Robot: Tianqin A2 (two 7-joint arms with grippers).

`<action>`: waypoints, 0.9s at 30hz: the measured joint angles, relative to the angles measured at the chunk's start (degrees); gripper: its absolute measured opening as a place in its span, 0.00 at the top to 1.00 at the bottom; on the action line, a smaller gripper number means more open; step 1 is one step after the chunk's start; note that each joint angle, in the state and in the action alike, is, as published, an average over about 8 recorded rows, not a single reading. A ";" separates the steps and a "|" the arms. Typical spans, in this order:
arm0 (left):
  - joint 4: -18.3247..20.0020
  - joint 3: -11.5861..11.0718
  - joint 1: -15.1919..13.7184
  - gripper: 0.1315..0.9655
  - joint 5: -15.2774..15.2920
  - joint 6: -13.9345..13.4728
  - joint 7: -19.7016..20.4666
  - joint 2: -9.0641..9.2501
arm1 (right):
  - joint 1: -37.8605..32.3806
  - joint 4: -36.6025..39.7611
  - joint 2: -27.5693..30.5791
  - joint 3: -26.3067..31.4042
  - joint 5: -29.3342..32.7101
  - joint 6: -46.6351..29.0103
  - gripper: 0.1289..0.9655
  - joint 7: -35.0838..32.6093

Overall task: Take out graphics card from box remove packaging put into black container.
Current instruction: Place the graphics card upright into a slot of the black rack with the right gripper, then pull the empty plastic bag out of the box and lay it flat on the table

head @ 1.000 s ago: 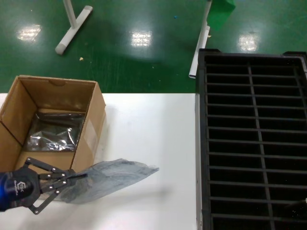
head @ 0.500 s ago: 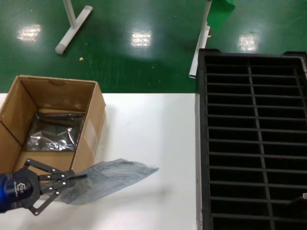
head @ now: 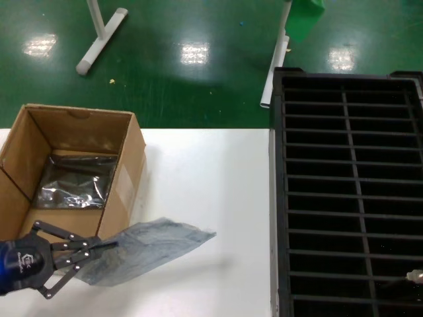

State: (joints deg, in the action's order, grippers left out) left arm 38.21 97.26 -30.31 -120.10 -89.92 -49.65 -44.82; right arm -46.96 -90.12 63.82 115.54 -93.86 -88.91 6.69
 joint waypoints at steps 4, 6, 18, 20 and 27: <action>-0.50 0.42 -0.18 0.99 -0.10 0.00 -0.26 -0.03 | 1.70 0.22 -0.29 -0.64 -0.06 0.77 0.90 -0.66; -0.77 0.67 -0.31 0.99 -0.14 -0.01 -0.40 -0.06 | 2.49 0.33 -0.39 -0.97 -0.13 1.15 0.91 -0.97; -1.68 1.84 -1.24 0.99 -0.22 -0.01 -0.69 0.06 | 4.94 1.03 -0.69 -2.60 -0.22 2.18 0.85 -1.90; -1.83 2.04 -1.40 0.99 -0.26 -0.01 -0.73 0.11 | 4.98 1.14 -0.77 -2.81 -0.14 2.24 0.82 -1.94; -2.24 2.57 -1.84 0.99 -0.42 -0.01 -0.88 0.23 | 3.88 1.82 -1.88 -3.25 0.56 2.72 0.71 -2.04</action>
State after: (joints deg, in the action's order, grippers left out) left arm 35.97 99.83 -32.15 -120.53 -89.93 -50.53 -44.60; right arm -43.08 -88.30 61.94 112.30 -93.30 -86.19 4.65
